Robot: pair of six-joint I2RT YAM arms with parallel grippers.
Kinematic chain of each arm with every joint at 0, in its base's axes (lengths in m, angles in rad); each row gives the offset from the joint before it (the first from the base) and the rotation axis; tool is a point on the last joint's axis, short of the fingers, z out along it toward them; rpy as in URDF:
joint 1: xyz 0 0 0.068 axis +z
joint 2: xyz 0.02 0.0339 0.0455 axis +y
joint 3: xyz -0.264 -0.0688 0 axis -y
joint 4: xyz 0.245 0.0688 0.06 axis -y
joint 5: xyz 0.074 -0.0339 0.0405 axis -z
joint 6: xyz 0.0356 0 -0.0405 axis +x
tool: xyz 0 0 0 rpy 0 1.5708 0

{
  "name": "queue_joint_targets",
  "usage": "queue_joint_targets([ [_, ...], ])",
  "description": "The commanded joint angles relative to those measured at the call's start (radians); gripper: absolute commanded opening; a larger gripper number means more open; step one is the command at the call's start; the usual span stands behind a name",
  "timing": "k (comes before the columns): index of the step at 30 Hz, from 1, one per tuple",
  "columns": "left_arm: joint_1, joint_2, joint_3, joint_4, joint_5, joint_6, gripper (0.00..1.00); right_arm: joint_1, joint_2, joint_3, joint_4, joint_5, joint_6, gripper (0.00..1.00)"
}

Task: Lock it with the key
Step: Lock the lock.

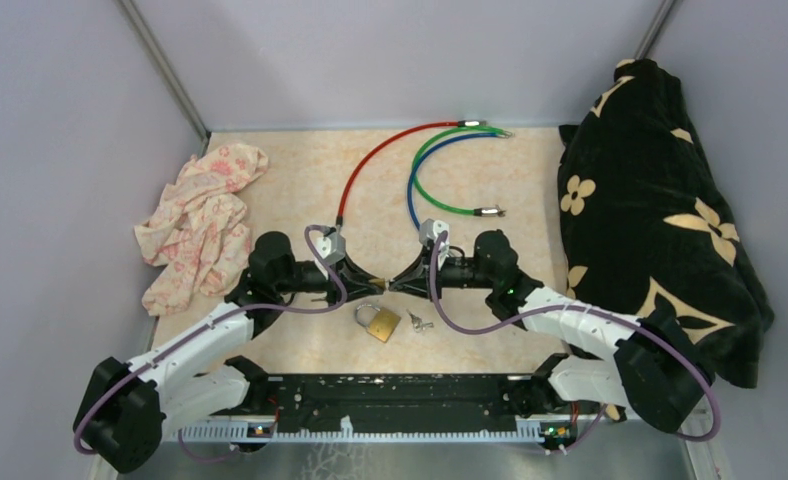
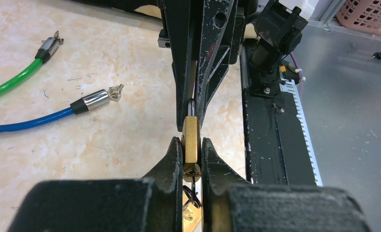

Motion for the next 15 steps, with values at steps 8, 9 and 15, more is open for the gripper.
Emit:
queue_joint_targets([
  [8,-0.061,-0.039,0.024,0.095,0.023,0.069,0.00,0.029,-0.086,0.052,-0.086,0.010,-0.070,0.28],
  [9,-0.061,-0.043,0.021,0.091,0.022,0.073,0.00,0.025,-0.103,0.056,-0.122,0.017,-0.085,0.37],
  [15,-0.061,-0.057,0.011,0.070,0.023,0.092,0.00,0.007,-0.163,0.094,-0.304,0.045,-0.165,0.44],
])
